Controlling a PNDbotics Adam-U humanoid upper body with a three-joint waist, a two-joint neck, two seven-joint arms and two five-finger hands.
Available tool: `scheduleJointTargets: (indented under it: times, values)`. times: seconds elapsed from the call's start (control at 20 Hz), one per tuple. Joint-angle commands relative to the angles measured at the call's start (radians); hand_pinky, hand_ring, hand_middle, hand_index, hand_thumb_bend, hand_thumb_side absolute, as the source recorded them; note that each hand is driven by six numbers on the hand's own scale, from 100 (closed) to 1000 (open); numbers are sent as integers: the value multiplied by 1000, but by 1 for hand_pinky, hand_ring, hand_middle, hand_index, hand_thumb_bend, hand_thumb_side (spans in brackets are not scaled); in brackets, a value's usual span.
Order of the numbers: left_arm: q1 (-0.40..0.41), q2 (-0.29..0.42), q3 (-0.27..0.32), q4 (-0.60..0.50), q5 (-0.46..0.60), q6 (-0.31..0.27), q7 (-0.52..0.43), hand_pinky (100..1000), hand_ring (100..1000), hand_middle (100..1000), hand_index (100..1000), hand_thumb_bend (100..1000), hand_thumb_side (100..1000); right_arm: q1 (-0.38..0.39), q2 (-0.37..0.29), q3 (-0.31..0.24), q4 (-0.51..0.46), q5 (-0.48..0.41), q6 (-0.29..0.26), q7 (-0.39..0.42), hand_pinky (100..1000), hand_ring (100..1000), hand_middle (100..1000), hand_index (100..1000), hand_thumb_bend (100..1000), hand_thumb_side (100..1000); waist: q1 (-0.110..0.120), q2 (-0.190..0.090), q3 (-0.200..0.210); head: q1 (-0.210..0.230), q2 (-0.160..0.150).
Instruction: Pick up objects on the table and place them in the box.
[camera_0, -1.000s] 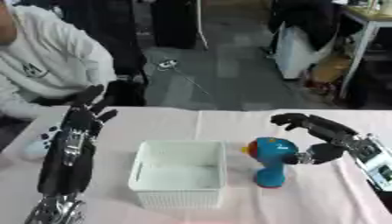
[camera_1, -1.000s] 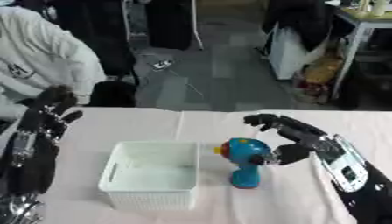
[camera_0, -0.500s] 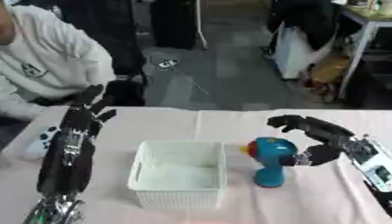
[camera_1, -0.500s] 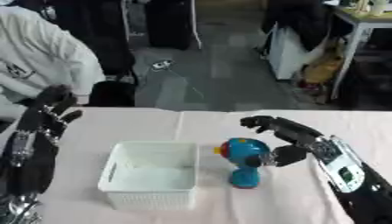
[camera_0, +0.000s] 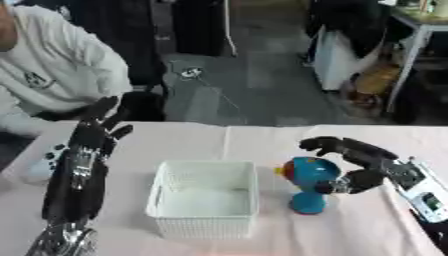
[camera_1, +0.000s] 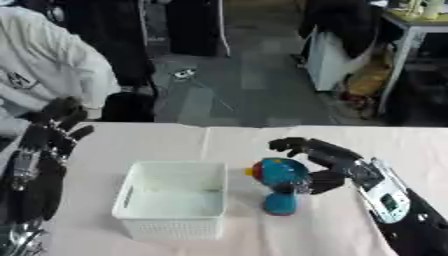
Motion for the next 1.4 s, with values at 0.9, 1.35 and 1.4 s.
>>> scheduleJointTargets:
  times: [0.9, 1.35, 1.4]
  values:
    - [-18, 21, 3, -29, 3, 1, -5, 859, 912, 959, 979, 294, 851, -26, 1, -7, 11, 102, 3, 1, 885, 931, 915, 1000, 643, 683, -2, -16, 4, -9, -13]
    - [-23, 18, 0, -29, 6, 1, -8, 858, 912, 958, 978, 295, 849, -40, 15, -10, 34, 139, 3, 1, 882, 925, 916, 1000, 641, 624, -2, -15, 11, -10, -14]
    - [-23, 17, -1, -29, 6, 1, -8, 858, 912, 958, 978, 295, 849, -41, 16, -11, 36, 143, 3, 1, 880, 924, 915, 1000, 637, 605, -2, -15, 11, -10, -14]
